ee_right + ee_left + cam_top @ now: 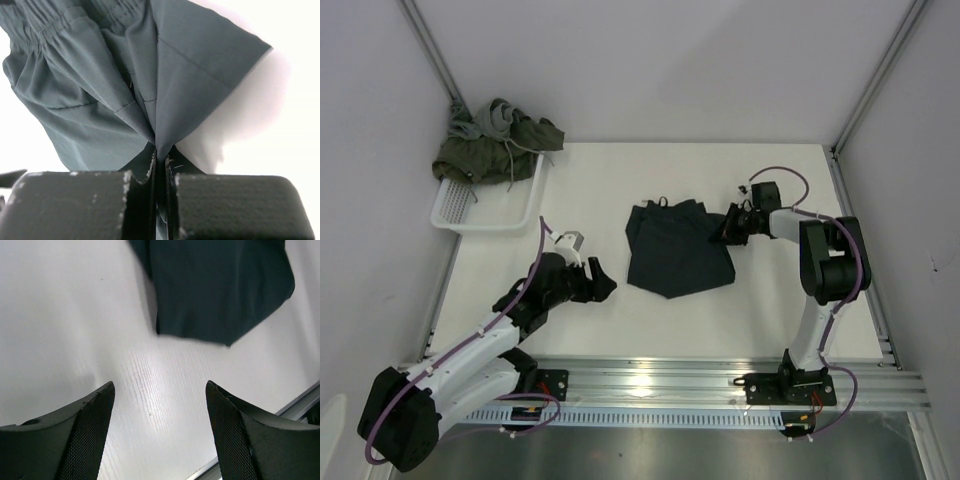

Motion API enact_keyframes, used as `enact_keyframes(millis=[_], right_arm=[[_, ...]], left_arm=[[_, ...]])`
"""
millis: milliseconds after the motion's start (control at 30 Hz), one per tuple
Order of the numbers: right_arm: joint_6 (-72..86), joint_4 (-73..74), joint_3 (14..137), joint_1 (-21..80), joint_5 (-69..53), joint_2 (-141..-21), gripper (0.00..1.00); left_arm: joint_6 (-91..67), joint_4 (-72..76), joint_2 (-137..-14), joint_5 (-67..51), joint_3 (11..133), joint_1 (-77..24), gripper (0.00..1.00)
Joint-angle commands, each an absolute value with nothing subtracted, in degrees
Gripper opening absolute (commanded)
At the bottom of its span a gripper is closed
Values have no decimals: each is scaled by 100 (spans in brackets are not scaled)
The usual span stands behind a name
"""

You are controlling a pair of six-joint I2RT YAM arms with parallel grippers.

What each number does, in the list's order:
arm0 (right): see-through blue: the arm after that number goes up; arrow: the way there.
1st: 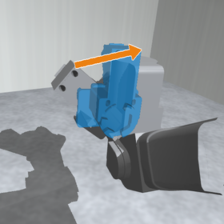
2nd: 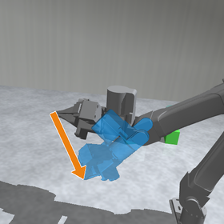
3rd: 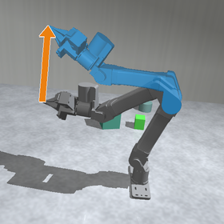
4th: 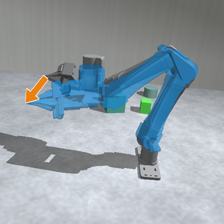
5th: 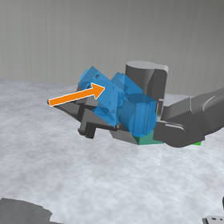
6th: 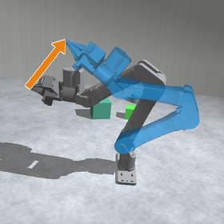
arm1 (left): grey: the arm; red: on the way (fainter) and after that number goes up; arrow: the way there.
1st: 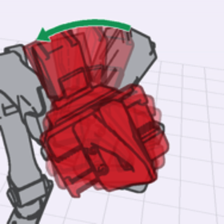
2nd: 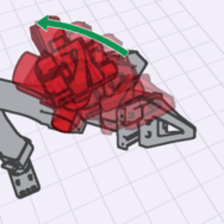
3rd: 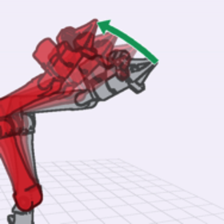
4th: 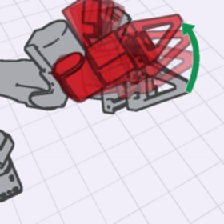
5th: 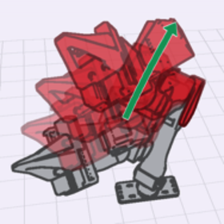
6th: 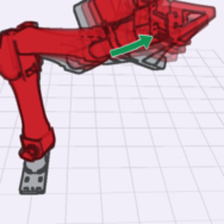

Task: Fold and stack the shorts
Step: Neatly place the folded shorts to the corner

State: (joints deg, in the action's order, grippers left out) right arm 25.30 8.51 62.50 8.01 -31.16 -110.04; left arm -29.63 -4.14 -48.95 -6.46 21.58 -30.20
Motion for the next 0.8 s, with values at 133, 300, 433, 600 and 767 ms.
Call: enact_keyframes(millis=[133,300,433,600,767], right_arm=[[2066,1810,7731,-377,-2251,-11575,4],[1916,2669,9103,-1211,-1960,-12294,47],[1995,2901,9458,-1564,-1424,-12244,33],[2294,2119,8729,-1687,-1915,-11883,85],[2505,1891,8859,-1687,-2723,-12260,100]], left_arm=[[-2830,-396,-4843,-817,2241,-2979,76],[-2734,-290,-5097,-993,2294,-2979,76],[-2716,-220,-5124,-1028,2180,-2979,75],[-2777,-71,-5141,-1019,2039,-2979,75],[-2769,-123,-5028,-1064,2057,-2979,75]])
